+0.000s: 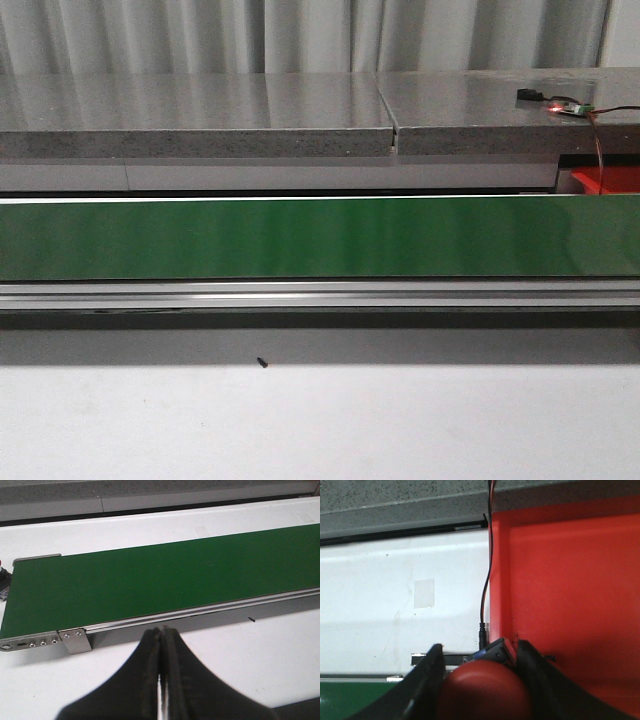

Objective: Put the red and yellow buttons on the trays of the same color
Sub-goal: 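Lift the red button into the red tray and open the right gripper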

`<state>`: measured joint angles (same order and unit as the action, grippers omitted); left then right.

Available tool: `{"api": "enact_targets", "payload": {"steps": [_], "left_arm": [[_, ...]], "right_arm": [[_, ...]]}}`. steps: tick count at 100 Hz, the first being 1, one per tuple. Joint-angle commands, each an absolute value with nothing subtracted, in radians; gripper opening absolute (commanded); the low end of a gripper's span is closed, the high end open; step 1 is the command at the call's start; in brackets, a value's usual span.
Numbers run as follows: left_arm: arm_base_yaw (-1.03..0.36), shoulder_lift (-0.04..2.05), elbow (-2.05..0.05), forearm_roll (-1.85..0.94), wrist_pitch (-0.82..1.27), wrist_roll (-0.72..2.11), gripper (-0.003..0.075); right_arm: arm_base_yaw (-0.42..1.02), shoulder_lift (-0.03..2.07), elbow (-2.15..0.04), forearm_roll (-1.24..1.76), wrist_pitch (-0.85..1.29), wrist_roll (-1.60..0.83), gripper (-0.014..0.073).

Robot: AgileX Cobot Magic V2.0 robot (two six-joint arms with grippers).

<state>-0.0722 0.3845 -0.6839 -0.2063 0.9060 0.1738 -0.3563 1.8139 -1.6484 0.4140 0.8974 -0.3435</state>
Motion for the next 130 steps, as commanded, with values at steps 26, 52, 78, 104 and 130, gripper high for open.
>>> {"api": "enact_targets", "payload": {"steps": [26, 52, 78, 104, 130], "left_arm": [[-0.078, 0.392, -0.707, -0.221, 0.845, 0.175, -0.0018], [-0.078, 0.392, -0.707, -0.221, 0.845, 0.175, -0.0018], [-0.078, 0.392, -0.707, -0.221, 0.845, 0.175, -0.0018], [-0.078, 0.392, -0.707, -0.221, 0.845, 0.175, -0.0019], [-0.078, 0.392, -0.707, -0.221, 0.845, 0.175, -0.0019]], "right_arm": [[-0.367, 1.931, -1.803, 0.430, 0.858, -0.332, 0.0066], [-0.391, 1.997, -1.803, 0.430, 0.813, -0.288, 0.0066], [-0.394, 2.042, -1.803, 0.430, 0.759, -0.288, 0.0066], [-0.394, 2.090, -1.803, 0.444, 0.745, -0.288, 0.0070], [-0.394, 2.113, -1.803, 0.468, 0.751, -0.288, 0.0104]]}}
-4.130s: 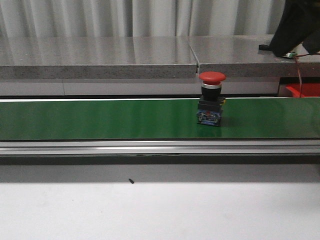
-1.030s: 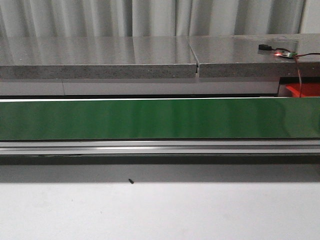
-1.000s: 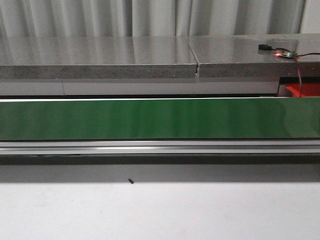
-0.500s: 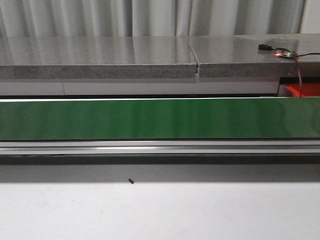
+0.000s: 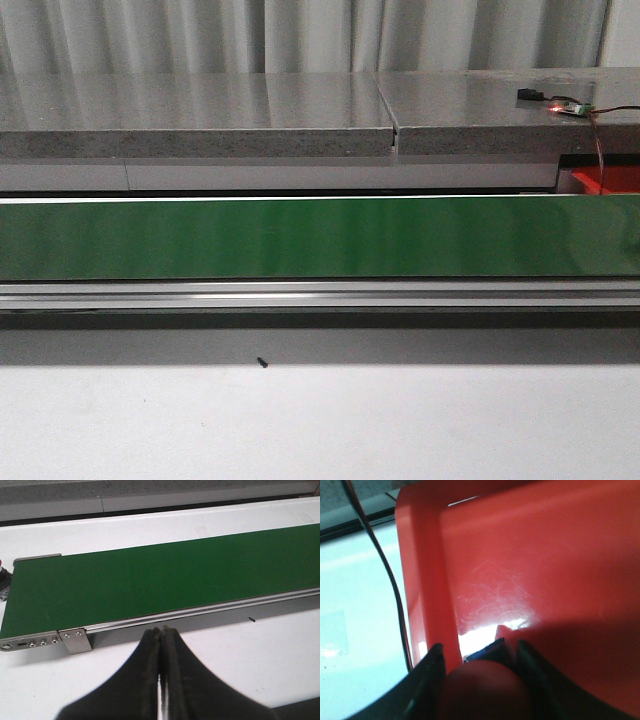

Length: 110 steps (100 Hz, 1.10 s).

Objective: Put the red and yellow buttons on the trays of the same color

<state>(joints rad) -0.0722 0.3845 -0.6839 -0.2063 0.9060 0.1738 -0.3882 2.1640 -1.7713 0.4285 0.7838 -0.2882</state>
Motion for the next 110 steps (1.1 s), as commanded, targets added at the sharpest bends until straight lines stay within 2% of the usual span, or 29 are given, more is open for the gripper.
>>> {"api": "enact_targets", "payload": {"steps": [1, 13, 32, 39, 81, 110], "left_arm": [[-0.078, 0.392, -0.707, -0.221, 0.845, 0.175, -0.0018], [-0.078, 0.392, -0.707, -0.221, 0.845, 0.175, -0.0019], [-0.078, 0.392, -0.707, -0.221, 0.845, 0.175, -0.0019], [-0.078, 0.392, -0.707, -0.221, 0.845, 0.175, -0.0019], [-0.078, 0.392, -0.707, -0.221, 0.845, 0.175, -0.0019], [-0.078, 0.392, -0.707, -0.221, 0.845, 0.175, -0.0019]], "right_arm": [[-0.394, 2.114, -1.803, 0.471, 0.752, -0.288, 0.0109], [-0.393, 2.121, -1.803, 0.477, 0.760, -0.289, 0.0223], [-0.393, 2.122, -1.803, 0.477, 0.754, -0.289, 0.0489], [-0.393, 2.122, -1.804, 0.477, 0.753, -0.289, 0.0545], [-0.392, 2.005, -1.782, 0.475, 0.741, -0.346, 0.0561], [-0.370, 1.820, -1.642, 0.475, 0.653, -0.369, 0.0561]]}}
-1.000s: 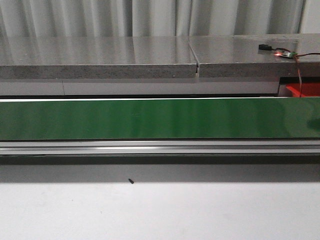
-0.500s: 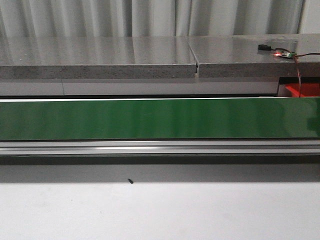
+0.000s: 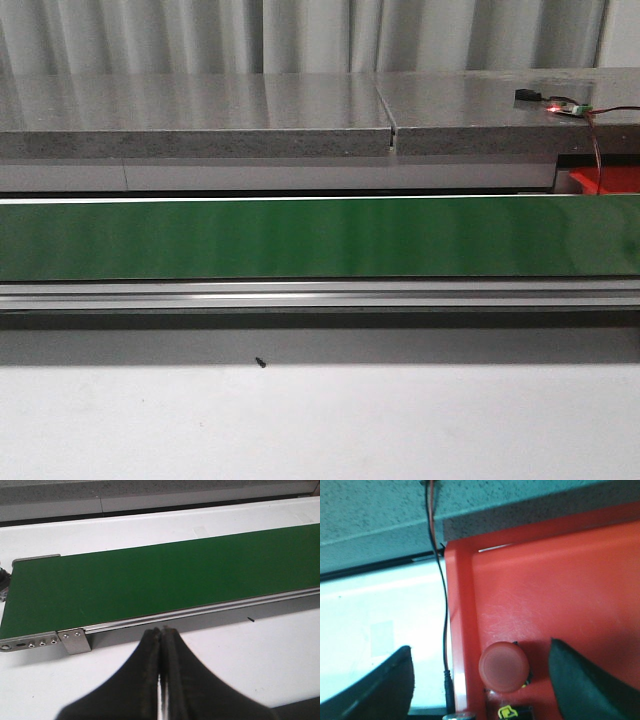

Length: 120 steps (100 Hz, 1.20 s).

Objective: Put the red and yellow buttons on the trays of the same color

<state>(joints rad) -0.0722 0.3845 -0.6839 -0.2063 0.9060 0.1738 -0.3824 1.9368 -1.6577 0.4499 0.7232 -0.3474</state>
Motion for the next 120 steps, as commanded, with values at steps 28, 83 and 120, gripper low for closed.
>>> {"api": "enact_targets", "payload": {"steps": [28, 83, 120], "left_arm": [[-0.078, 0.392, -0.707, -0.221, 0.845, 0.175, -0.0018], [-0.078, 0.392, -0.707, -0.221, 0.845, 0.175, -0.0019], [-0.078, 0.392, -0.707, -0.221, 0.817, 0.175, -0.0018]], "right_arm": [[-0.268, 1.610, -1.430, 0.472, 0.547, -0.396, 0.0513], [-0.099, 1.253, -1.060, 0.432, 0.474, -0.396, 0.0166], [-0.082, 1.040, -0.899, 0.449, 0.477, -0.396, -0.0043]]}}
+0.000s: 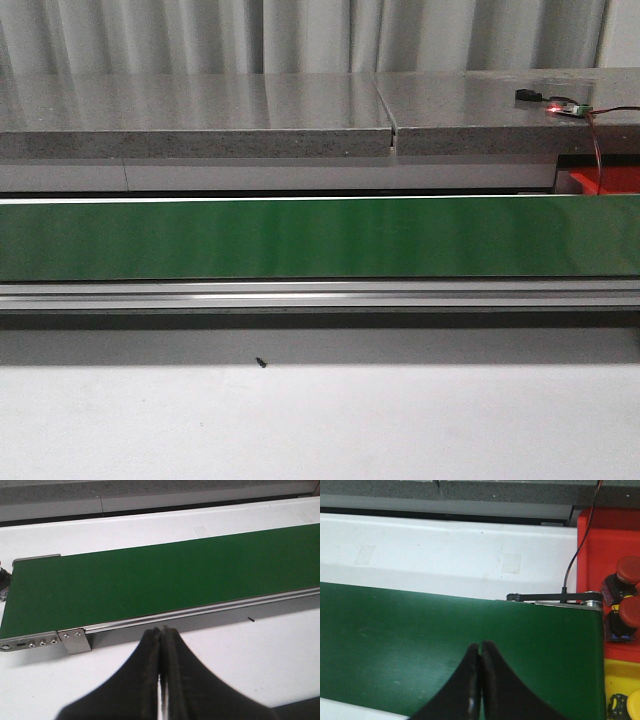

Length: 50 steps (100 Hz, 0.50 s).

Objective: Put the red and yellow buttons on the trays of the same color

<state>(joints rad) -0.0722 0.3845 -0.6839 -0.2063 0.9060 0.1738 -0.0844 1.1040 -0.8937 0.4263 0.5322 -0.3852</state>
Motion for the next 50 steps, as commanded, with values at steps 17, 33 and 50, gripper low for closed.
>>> {"api": "enact_targets", "payload": {"steps": [17, 33, 50], "left_arm": [[-0.078, 0.392, -0.707, -0.221, 0.792, 0.175, -0.0019], [-0.078, 0.392, -0.707, -0.221, 0.792, 0.175, -0.0018], [-0.078, 0.392, -0.707, -0.221, 0.792, 0.175, -0.0018]], "right_arm": [[-0.078, 0.943, -0.837, 0.471, 0.475, -0.396, -0.0069], [-0.048, 0.842, -0.763, 0.478, 0.471, -0.396, -0.0069], [-0.029, 0.714, -0.655, 0.478, 0.470, -0.396, -0.0069]]}}
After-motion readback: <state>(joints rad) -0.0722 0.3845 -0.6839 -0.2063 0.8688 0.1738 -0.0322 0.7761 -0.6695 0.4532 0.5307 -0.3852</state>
